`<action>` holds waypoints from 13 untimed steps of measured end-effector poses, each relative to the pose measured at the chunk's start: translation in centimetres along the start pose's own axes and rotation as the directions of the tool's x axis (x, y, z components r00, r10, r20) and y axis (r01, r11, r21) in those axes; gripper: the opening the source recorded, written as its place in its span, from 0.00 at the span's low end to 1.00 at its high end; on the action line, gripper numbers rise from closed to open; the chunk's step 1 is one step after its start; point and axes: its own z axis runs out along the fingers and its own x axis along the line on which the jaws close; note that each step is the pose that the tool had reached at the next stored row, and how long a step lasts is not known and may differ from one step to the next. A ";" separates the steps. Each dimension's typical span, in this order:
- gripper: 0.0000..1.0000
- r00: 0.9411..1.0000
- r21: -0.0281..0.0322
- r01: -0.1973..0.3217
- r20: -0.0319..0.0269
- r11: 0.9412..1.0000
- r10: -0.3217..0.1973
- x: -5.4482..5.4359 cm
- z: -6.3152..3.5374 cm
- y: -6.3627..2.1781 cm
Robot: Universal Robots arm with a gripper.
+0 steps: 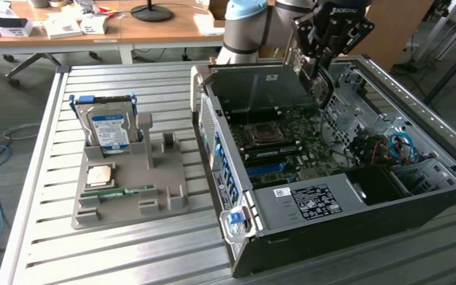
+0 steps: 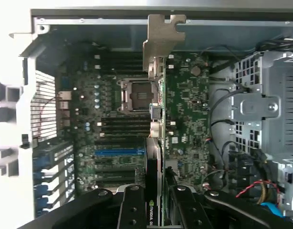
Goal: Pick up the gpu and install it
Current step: 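Pick up the gpu and move the gpu toward the slot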
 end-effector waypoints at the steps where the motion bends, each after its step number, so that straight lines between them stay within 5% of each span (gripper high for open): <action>1: 0.26 1.000 0.000 0.000 0.000 1.000 0.000 -0.4 0.02 0.02; 5: 0.26 1.000 0.000 0.000 0.000 1.000 0.000 -2.1 0.09 0.09; 11: 0.26 1.000 0.000 0.000 0.000 1.000 0.000 -2.3 0.10 0.11; 13: 0.26 1.000 0.000 0.000 -0.006 1.000 0.000 -2.7 0.12 0.13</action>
